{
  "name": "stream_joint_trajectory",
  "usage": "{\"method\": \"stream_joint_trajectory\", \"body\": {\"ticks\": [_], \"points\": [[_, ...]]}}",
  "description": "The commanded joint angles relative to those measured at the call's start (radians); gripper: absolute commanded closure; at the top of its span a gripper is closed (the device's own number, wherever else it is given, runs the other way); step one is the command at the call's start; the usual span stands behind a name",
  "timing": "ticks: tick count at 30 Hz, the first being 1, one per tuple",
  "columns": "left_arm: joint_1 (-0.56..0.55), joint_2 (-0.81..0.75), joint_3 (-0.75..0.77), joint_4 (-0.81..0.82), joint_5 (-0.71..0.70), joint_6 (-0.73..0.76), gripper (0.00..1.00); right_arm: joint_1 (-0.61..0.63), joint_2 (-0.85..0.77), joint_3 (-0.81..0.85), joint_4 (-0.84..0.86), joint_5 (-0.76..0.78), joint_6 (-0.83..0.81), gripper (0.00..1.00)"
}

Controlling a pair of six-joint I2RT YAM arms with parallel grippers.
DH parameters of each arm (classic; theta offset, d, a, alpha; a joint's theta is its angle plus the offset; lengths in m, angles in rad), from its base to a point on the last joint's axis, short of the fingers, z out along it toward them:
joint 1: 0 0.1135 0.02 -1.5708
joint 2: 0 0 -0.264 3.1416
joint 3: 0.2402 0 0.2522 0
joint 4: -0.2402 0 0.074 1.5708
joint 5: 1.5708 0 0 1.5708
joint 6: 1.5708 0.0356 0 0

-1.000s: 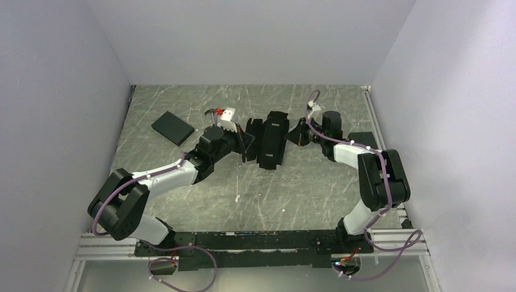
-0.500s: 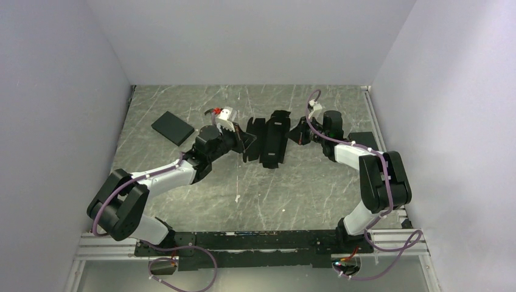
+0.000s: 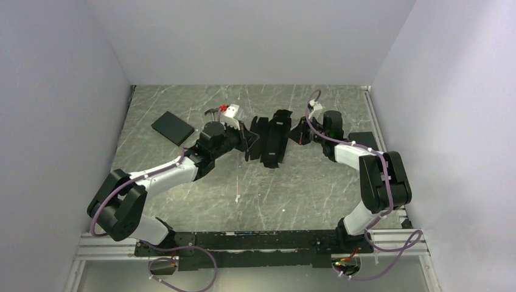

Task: Fold the paper box
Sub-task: Fold the paper box at the center of the board.

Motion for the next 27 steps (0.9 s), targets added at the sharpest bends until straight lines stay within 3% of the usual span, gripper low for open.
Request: {"method": "stream_joint_trajectory", "body": {"ticks": [1, 9, 27], "points": [[-0.047, 0.003, 0.08, -0.057, -0.008, 0.047, 1.0, 0.024, -0.056, 0.004, 0.046, -0.074, -0.001, 1.0], [-0.082, 0.043, 0.142, -0.146, -0.048, 0.094, 1.0, 0.027, -0.063, 0.001, 0.057, -0.08, 0.009, 1.0], [-0.05, 0.082, 0.077, 0.052, 0.042, -0.078, 1.0, 0.035, -0.06, 0.0, 0.052, -0.08, 0.013, 1.0]]}}
